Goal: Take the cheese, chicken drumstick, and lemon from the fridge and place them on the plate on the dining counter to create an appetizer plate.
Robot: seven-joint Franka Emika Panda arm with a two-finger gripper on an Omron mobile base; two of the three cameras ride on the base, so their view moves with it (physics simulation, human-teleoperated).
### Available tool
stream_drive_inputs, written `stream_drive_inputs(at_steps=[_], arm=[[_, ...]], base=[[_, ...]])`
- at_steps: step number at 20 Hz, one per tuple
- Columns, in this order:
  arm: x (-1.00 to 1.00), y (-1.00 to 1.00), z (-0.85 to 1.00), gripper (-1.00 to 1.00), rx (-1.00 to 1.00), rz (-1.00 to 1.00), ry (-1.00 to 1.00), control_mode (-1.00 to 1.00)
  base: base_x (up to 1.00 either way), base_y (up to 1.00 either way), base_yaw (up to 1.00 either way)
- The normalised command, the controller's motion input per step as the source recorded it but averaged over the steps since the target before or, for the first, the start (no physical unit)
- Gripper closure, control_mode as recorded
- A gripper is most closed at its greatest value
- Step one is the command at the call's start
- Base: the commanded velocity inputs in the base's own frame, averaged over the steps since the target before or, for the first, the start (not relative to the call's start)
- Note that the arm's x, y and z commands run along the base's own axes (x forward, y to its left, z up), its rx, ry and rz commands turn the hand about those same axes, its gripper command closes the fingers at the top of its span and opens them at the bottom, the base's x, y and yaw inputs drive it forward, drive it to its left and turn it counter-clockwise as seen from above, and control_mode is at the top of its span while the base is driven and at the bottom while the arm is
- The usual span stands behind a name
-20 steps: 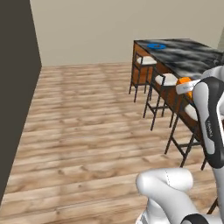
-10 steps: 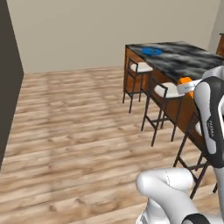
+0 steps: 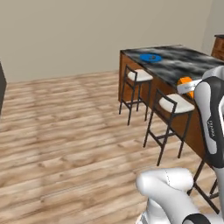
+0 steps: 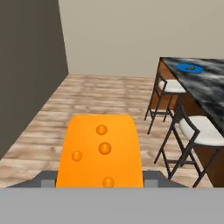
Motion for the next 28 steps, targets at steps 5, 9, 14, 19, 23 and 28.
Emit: stream_drive_inputs(at_steps=[5,9,14,19,23,28], arm=[[0.00,0.00,0.00,1.00,0.00,0.00,0.00,1.00],[0.00,0.00,0.00,1.00,0.00,0.00,0.00,1.00],[0.00,0.00,0.00,1.00,0.00,0.00,0.00,1.00],[0.00,0.00,0.00,1.00,0.00,0.00,0.00,1.00],[0.00,0.00,0.00,1.00,0.00,0.00,0.00,1.00],[0.00,0.00,0.00,1.00,0.00,0.00,0.00,1.00]], base=[[1.00,0.08,-0.20],[1.00,0.09,-0.26],[1.00,0.07,-0.31],[1.00,0.16,-0.34],[1.00,0.24,-0.36],[1.00,0.32,-0.38]])
